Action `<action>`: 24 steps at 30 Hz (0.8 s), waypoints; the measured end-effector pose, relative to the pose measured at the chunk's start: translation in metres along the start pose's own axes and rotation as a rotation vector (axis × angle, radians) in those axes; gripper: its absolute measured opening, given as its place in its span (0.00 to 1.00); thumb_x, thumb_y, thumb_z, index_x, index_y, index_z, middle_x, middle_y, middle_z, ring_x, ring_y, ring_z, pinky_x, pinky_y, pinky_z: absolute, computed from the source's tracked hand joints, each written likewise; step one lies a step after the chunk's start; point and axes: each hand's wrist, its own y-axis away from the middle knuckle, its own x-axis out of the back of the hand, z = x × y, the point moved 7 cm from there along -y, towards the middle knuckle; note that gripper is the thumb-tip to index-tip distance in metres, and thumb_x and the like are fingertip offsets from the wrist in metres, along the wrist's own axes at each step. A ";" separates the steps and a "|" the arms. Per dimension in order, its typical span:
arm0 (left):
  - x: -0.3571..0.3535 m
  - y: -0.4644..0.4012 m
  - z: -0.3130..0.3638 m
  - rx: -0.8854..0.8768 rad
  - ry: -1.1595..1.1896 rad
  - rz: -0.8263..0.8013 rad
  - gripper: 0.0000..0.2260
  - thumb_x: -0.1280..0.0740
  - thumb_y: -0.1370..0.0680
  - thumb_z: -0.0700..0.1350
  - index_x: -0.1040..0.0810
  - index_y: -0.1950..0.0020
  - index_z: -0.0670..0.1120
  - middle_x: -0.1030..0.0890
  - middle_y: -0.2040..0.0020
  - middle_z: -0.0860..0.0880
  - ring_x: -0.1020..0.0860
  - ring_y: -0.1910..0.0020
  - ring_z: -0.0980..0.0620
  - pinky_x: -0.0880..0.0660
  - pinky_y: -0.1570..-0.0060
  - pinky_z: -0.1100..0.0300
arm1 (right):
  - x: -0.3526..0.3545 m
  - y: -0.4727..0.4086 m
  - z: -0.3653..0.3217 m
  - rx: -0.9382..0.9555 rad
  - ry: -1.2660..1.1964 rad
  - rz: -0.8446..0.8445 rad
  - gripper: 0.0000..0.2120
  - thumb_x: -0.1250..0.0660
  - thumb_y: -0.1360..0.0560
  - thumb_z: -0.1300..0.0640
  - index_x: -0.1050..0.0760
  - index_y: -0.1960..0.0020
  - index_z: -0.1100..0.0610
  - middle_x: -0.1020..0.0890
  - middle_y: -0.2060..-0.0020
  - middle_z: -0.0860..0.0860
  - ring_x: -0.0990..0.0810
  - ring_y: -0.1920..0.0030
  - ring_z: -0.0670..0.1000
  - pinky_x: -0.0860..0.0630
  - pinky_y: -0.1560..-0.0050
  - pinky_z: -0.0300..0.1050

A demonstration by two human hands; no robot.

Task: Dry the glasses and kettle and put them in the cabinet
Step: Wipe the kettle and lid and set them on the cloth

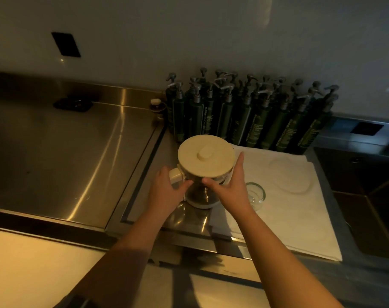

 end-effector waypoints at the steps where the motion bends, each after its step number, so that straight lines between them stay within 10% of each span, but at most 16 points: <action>1: 0.000 -0.001 0.001 -0.016 -0.013 -0.010 0.28 0.26 0.30 0.55 0.31 0.35 0.47 0.27 0.40 0.48 0.27 0.43 0.51 0.29 0.52 0.58 | 0.005 -0.002 -0.009 0.027 0.062 0.028 0.57 0.25 0.38 0.37 0.61 0.24 0.43 0.47 0.24 0.48 0.46 0.27 0.45 0.45 0.29 0.48; 8: -0.002 -0.009 0.006 -0.066 -0.132 -0.106 0.33 0.26 0.33 0.62 0.31 0.33 0.50 0.28 0.37 0.49 0.29 0.38 0.49 0.26 0.43 0.52 | -0.004 -0.043 -0.069 0.329 0.742 -0.188 0.23 0.35 0.23 0.48 0.32 0.29 0.47 0.40 0.25 0.53 0.45 0.25 0.56 0.44 0.26 0.56; 16: -0.004 -0.017 0.008 -0.037 -0.084 -0.204 0.27 0.24 0.32 0.56 0.27 0.37 0.51 0.24 0.45 0.53 0.28 0.48 0.56 0.30 0.54 0.60 | -0.025 -0.060 -0.060 0.241 0.763 -0.481 0.17 0.39 0.22 0.60 0.25 0.34 0.54 0.29 0.33 0.55 0.30 0.34 0.56 0.35 0.39 0.39; 24: -0.008 -0.024 -0.003 0.056 0.048 -0.272 0.13 0.25 0.28 0.48 0.25 0.48 0.51 0.24 0.56 0.56 0.24 0.53 0.53 0.32 0.62 0.61 | -0.018 -0.067 -0.061 0.270 0.820 -0.350 0.18 0.37 0.24 0.58 0.27 0.36 0.46 0.35 0.33 0.53 0.36 0.35 0.58 0.31 0.42 0.49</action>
